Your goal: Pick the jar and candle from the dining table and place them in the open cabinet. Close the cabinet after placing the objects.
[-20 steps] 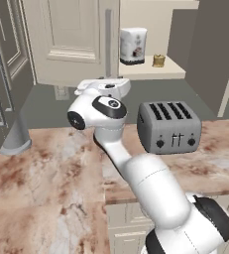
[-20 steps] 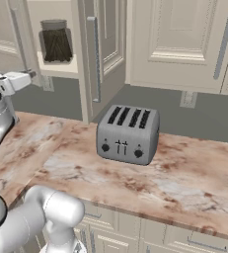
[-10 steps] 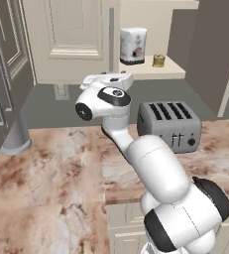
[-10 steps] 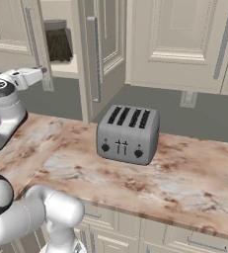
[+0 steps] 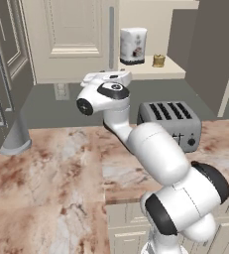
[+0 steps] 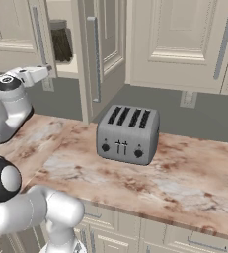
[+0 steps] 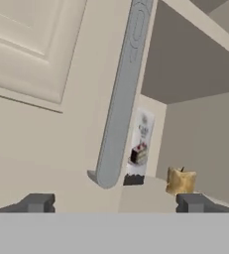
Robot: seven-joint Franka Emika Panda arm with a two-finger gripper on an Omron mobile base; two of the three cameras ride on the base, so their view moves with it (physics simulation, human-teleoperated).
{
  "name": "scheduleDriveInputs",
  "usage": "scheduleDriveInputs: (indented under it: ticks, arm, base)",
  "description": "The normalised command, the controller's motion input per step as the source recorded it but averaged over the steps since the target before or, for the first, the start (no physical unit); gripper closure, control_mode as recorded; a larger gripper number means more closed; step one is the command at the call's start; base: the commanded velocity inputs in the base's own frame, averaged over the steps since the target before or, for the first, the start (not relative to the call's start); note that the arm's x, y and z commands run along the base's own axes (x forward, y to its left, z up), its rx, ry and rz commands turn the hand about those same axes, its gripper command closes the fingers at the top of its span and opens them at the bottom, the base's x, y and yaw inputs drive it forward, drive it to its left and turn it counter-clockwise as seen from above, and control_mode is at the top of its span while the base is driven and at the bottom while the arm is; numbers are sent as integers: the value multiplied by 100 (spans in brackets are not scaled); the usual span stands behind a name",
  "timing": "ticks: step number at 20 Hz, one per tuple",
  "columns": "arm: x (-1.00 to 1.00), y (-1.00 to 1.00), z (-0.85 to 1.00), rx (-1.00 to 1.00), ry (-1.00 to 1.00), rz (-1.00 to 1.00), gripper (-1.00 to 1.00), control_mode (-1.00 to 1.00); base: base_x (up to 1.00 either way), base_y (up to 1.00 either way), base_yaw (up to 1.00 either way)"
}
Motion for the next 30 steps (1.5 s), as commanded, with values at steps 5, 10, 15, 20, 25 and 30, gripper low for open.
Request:
scheduleDriveInputs:
  ticks: [5,10,15,20,25,30]
  arm:
    - [18,0,-9,0,8,0,-100,-100]
    - [16,-4,-23,0,12,0,-100,-100]
    - [-16,-9,-82,-2,10,0,-100,-100]
    - [-29,-6,-95,-1,12,0,-100,-100]
    - [-35,3,-23,0,4,0,-100,-100]
    - [-62,20,23,0,0,0,-100,-100]
  base:
    - [0,0,0]
    - [0,0,0]
    - [0,0,0]
    - [0,0,0]
    - [0,0,0]
    - [0,0,0]
